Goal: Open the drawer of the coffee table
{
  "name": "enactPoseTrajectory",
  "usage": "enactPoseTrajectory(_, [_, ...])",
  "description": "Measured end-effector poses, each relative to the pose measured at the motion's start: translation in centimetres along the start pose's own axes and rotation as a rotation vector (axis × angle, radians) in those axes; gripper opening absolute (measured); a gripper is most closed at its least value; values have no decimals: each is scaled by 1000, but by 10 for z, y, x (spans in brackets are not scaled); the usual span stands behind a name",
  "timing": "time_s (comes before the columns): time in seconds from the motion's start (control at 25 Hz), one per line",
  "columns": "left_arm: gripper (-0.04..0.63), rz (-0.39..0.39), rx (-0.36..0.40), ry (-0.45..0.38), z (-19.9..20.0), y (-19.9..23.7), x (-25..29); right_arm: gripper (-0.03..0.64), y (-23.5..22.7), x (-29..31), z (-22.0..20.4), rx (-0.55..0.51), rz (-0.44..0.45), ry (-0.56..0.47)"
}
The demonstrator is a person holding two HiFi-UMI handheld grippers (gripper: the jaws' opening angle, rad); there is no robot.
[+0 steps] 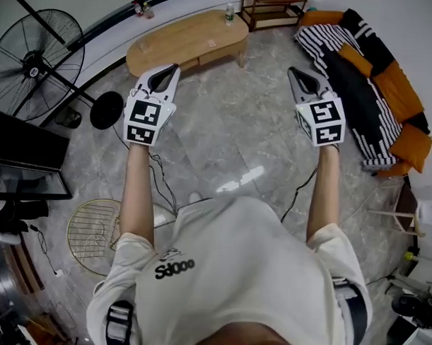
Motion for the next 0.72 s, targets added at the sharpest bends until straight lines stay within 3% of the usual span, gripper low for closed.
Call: enactPoseTrajectory(0.72, [17, 21, -45, 80, 6, -82, 58, 6, -78, -27, -71, 58, 68, -8])
Point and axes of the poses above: the fingertips, and each gripper's own axes: x forward along the fingers, y to its left, z out of its top, the point moved 2 cm from there along -x, backward along the fingers, and after that the axes turned 7 degrees about -y, right-handed, at the moved point
